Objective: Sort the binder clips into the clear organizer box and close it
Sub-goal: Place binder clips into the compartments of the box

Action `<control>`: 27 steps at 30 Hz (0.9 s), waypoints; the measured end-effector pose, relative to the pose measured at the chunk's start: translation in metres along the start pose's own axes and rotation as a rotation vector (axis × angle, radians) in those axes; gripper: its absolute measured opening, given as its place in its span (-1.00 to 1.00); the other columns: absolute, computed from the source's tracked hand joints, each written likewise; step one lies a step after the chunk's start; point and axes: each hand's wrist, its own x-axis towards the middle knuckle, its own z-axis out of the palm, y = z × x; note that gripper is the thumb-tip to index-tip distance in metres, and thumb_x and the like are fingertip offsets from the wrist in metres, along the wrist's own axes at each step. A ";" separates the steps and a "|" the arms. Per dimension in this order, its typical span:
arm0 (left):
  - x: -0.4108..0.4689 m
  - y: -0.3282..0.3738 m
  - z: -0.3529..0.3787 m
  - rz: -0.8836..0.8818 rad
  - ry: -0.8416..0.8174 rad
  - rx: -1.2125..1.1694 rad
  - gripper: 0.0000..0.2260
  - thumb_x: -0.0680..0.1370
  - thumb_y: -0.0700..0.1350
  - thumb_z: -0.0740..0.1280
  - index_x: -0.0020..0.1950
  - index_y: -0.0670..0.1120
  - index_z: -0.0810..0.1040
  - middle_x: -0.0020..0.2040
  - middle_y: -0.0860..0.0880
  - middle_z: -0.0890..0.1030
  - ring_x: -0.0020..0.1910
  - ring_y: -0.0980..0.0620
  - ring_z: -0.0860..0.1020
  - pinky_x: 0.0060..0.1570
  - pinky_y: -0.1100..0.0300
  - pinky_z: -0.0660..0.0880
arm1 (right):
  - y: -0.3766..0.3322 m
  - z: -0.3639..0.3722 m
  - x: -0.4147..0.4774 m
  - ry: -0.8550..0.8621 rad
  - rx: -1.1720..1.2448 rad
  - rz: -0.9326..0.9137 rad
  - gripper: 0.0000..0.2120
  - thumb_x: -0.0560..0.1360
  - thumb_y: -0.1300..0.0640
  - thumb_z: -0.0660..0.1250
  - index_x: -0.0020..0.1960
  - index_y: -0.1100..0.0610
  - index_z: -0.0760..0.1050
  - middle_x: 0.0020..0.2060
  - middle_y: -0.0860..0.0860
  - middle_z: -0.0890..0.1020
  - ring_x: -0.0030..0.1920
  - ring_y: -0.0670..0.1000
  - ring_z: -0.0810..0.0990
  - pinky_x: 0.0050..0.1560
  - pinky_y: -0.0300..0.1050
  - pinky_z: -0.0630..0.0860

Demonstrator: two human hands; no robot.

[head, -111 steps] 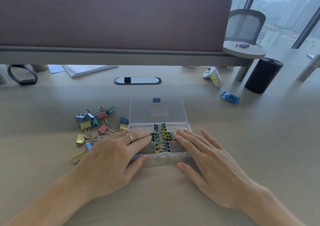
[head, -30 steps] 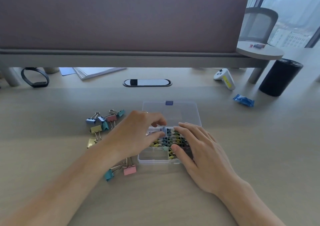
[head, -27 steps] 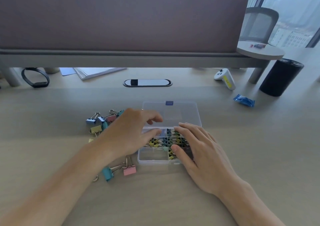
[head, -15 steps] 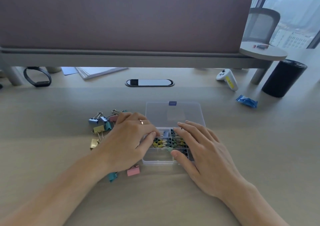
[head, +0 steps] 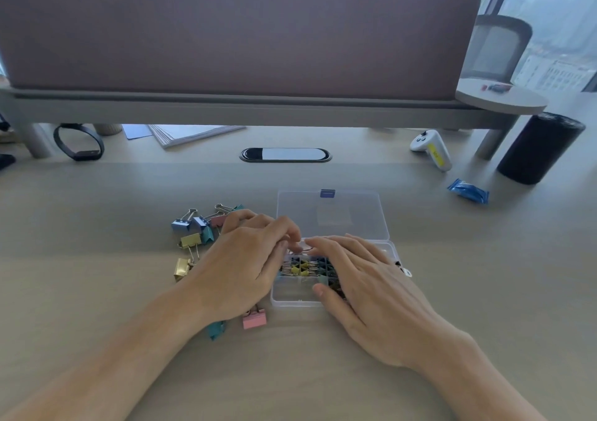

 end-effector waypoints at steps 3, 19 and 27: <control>0.000 0.000 0.001 0.015 0.002 -0.005 -0.84 0.70 -0.01 0.13 0.17 0.19 0.46 0.04 0.28 0.62 0.10 0.51 0.33 0.28 0.41 0.07 | 0.000 0.001 0.001 0.005 0.006 0.014 -0.52 0.71 -0.20 0.04 0.58 -0.10 0.17 0.46 -0.23 0.42 0.49 -0.24 0.21 0.48 -0.46 -0.18; 0.007 -0.002 -0.019 -0.032 -0.040 -0.155 -0.76 0.70 -0.14 0.19 0.19 0.15 0.57 -0.11 0.41 0.56 -0.03 0.34 0.53 0.05 0.35 0.37 | -0.004 0.004 -0.003 0.023 -0.026 0.011 -0.33 0.64 -0.42 0.00 0.64 -0.09 0.14 0.50 -0.21 0.41 0.53 -0.22 0.22 0.56 -0.32 -0.09; 0.013 -0.056 -0.070 -0.339 0.065 0.020 -0.87 0.61 -0.14 0.37 -0.01 0.12 0.59 -0.11 0.21 0.61 -0.14 0.27 0.54 -0.22 0.41 0.35 | -0.005 0.003 -0.004 0.044 -0.038 0.016 -0.37 0.66 -0.40 0.04 0.59 -0.07 0.25 0.47 -0.18 0.47 0.51 -0.20 0.22 0.52 -0.37 -0.13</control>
